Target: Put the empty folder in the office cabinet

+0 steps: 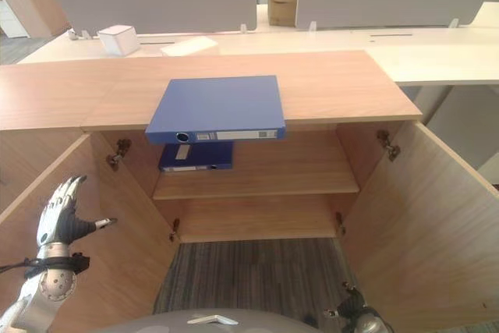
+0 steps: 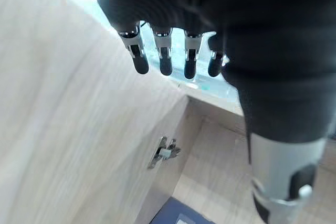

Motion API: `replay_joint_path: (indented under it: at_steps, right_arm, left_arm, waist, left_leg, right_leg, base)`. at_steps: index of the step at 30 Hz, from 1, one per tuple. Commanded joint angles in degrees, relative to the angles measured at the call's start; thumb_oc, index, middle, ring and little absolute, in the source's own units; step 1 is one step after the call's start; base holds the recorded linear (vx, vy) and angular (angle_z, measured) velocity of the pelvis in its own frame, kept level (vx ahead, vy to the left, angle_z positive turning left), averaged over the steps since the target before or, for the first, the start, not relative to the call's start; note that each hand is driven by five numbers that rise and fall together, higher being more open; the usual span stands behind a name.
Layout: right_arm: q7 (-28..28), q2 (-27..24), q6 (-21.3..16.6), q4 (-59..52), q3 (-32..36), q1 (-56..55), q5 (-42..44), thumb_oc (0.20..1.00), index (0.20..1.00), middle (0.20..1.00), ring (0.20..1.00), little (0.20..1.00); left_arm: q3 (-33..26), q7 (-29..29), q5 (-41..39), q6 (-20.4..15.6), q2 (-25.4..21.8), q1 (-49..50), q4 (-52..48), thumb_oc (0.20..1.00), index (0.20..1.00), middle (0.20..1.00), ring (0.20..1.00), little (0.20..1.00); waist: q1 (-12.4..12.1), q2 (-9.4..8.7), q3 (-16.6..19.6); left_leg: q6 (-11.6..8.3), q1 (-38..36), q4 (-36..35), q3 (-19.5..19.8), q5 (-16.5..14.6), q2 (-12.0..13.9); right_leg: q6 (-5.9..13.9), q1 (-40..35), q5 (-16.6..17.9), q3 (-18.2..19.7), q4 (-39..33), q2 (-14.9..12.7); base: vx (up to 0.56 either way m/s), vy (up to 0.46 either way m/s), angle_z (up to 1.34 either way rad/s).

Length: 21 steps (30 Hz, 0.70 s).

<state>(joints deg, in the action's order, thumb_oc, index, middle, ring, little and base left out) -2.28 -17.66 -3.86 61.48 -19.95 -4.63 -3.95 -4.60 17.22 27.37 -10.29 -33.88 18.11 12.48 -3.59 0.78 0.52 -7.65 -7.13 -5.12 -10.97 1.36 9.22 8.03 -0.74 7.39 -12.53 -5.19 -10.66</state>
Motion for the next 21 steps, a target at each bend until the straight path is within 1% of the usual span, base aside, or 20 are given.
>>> replay_joint_path:
  at_steps: [1, 2, 3, 4, 9, 21]
  right_arm:
    - [1.3, 0.4, -1.5, 1.8, -1.1, 4.5, -0.2, 1.000, 1.000, 1.000, 1.000, 1.000]
    - [1.3, 0.4, -1.5, 1.8, -1.1, 4.5, -0.2, 1.000, 1.000, 1.000, 1.000, 1.000]
    - [1.5, 0.4, -1.7, 1.4, -1.4, 4.7, 0.0, 1.000, 1.000, 1.000, 1.000, 1.000]
    - [1.8, 0.4, -1.9, 1.4, -1.8, 4.7, 0.0, 1.000, 1.000, 1.000, 1.000, 1.000]
    - [2.3, 1.1, -2.2, 2.3, -2.3, 5.1, 0.3, 1.000, 1.000, 1.000, 1.000, 1.000]
    - [3.1, 1.4, -2.7, 2.1, -3.5, 4.8, 0.6, 1.000, 1.000, 1.000, 1.000, 1.000]
  left_arm:
    - [-1.8, 4.6, 4.0, -0.9, -4.8, -5.1, -0.2, 1.000, 1.000, 1.000, 1.000, 1.000]
    - [-1.8, 4.6, 4.0, -0.9, -4.8, -5.1, -0.2, 1.000, 1.000, 1.000, 1.000, 1.000]
    - [-0.8, 6.3, 6.9, -0.3, -6.7, -7.2, 0.0, 1.000, 1.000, 1.000, 1.000, 1.000]
    - [0.0, 7.4, 8.3, 0.1, -7.6, -8.8, 0.0, 1.000, 1.000, 1.000, 1.000, 1.000]
    - [3.2, 8.9, 11.7, 0.3, -9.3, -12.5, -0.6, 1.000, 1.000, 1.000, 1.000, 1.000]
    - [9.9, 10.6, 16.3, 1.0, -10.9, -19.9, -2.1, 1.000, 1.000, 1.000, 1.000, 1.000]
  waist:
    - [0.1, -0.13, -1.3]
    - [0.1, -0.13, -1.3]
    - [0.5, -0.07, -1.1]
    - [0.7, -0.05, -1.1]
    - [1.4, 0.06, -0.9]
    - [3.1, -0.12, -0.4]
  left_leg:
    - [-0.34, 2.4, 0.2, 1.9, 0.0, 1.3]
    - [-0.34, 2.4, 0.2, 1.9, 0.0, 1.3]
    - [-0.47, 2.2, 0.2, 1.7, -0.1, 1.4]
    - [-0.53, 2.1, 0.1, 1.6, -0.2, 1.4]
    - [-0.68, 1.6, 0.1, 1.2, -0.4, 1.5]
    - [-0.78, 0.6, 0.1, -0.1, -1.1, 1.7]
  right_leg:
    - [2.12, -4.3, -4.4, 0.4, 0.7, -2.6]
    - [2.12, -4.3, -4.4, 0.4, 0.7, -2.6]
    - [2.13, -4.3, -4.5, 0.6, 0.7, -2.5]
    - [2.17, -4.3, -4.5, 0.7, 0.7, -2.4]
    - [2.21, -4.4, -4.5, 1.1, 0.7, -2.3]
    - [2.36, -4.1, -4.4, 2.5, 0.6, -1.9]
  base:
    - [0.00, 0.000, 0.00]
    - [0.00, 0.000, 0.00]
    - [0.03, -0.023, -0.03]
    - [0.03, -0.023, -0.02]
    - [0.01, 0.000, -0.02]
    - [0.02, -0.006, -0.07]
